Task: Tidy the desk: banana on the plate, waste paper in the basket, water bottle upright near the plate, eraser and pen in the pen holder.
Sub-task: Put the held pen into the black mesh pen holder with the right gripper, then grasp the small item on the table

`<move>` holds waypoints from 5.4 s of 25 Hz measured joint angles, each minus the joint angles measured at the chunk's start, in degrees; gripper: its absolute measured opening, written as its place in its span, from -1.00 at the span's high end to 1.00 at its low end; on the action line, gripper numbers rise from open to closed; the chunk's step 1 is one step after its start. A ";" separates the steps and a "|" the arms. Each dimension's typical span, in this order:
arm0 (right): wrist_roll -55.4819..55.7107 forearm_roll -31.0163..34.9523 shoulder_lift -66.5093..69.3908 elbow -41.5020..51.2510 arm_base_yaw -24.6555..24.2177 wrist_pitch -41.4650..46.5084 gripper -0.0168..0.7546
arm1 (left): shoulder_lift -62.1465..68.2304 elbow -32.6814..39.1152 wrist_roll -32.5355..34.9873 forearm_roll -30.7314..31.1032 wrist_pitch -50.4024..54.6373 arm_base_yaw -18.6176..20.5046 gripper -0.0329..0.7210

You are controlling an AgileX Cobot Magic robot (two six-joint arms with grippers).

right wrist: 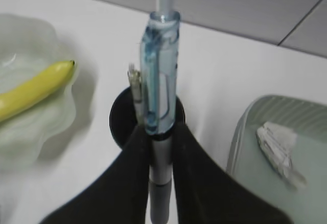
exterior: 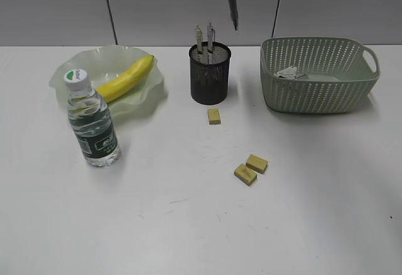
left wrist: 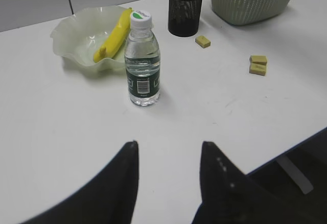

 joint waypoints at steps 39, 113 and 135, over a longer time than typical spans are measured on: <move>-5.96 2.61 10.74 19.48 -4.35 -46.75 0.15 | 0.00 0.04 0.00 0.00 0.00 0.00 0.12; -19.74 9.66 -118.56 85.87 -4.35 10.89 -0.06 | 53.60 -10.63 5.44 -14.93 -22.99 -0.05 0.15; -19.74 9.66 -118.56 86.47 -4.35 9.77 -0.06 | 104.89 -45.37 5.78 -9.43 -22.74 -12.56 -0.42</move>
